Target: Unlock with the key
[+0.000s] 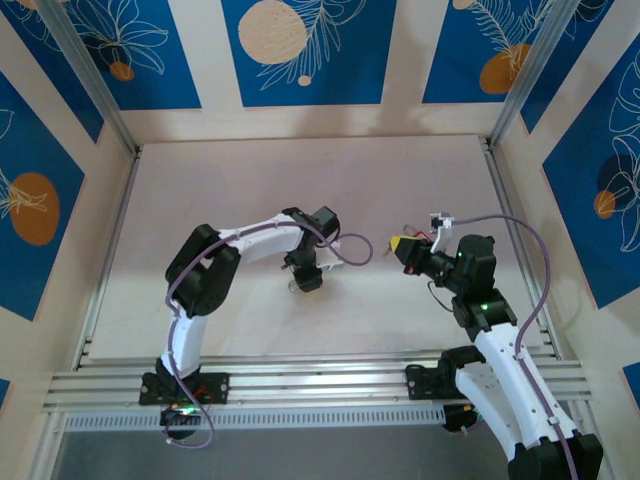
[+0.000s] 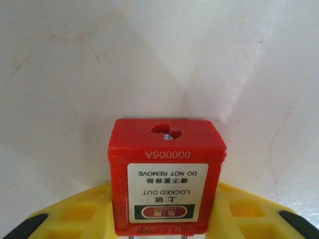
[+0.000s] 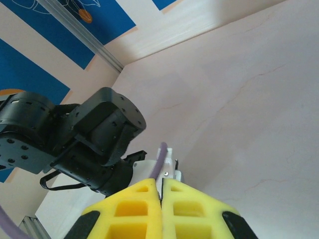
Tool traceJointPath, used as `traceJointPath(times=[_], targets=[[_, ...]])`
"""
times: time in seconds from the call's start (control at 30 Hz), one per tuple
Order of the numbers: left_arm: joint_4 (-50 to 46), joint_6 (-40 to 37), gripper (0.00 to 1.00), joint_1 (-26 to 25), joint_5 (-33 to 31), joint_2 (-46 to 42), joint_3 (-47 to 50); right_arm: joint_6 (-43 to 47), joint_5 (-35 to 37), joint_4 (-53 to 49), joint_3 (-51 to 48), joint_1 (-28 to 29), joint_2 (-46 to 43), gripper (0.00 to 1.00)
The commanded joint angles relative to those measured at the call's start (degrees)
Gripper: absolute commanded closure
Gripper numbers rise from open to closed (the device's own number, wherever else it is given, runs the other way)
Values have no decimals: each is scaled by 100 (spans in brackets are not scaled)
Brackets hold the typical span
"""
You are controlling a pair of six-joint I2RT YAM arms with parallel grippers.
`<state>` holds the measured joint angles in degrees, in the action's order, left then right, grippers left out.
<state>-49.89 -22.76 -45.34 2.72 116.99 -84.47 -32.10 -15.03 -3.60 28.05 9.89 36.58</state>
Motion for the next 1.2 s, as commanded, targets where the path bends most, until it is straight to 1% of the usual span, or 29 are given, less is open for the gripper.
traceJointPath(times=[0.0, 0.17, 0.3, 0.37, 0.43, 0.5, 0.53, 0.6, 0.67, 0.73, 0.87, 1.07, 1.17], targets=[[825, 336, 68, -48, 376, -464, 547, -140, 31, -157, -67, 48, -144, 100], [2067, 973, 69, -50, 579, -1530, 1394, -477, 413, -136, -64, 282, -268, 100], [3296, 1522, 71, -112, 764, -2462, 2277, -615, 1263, -171, 26, 937, -300, 100], [3897, 1696, 71, -197, 689, -2893, 2718, -679, 1660, -121, 41, 1265, -283, 100], [4510, 1854, 71, -279, 664, -3282, 3160, -749, 2210, -54, 35, 1688, -280, 100], [5143, 1957, 68, -452, 332, -3676, 3628, -855, 2742, 23, 11, 2057, -274, 100], [5420, 1952, 68, -545, 206, -3809, 3809, -925, 2923, 71, 1, 2191, -261, 100], [5910, 1855, 70, -790, -312, -4018, 4147, -1245, 3351, 73, -10, 2442, -190, 100], [6145, 1675, 72, -1005, -772, -4094, 4317, -1611, 3578, -77, 95, 2560, -35, 100], [6359, 1480, 73, -1245, -1170, -4095, 4447, -1793, 3640, -60, 147, 2671, 112, 100], [6639, 1259, 73, -1593, -1710, -4081, 4581, -1669, 4021, 288, 220, 3238, 328, 100], [6887, 1401, 73, -1662, -1747, -4269, 4744, -1471, 4660, 551, 136, 3983, 408, 100], [6895, 1476, 73, -1662, -1717, -4300, 4790, -1476, 4814, 638, 51, 4153, 353, 100]])
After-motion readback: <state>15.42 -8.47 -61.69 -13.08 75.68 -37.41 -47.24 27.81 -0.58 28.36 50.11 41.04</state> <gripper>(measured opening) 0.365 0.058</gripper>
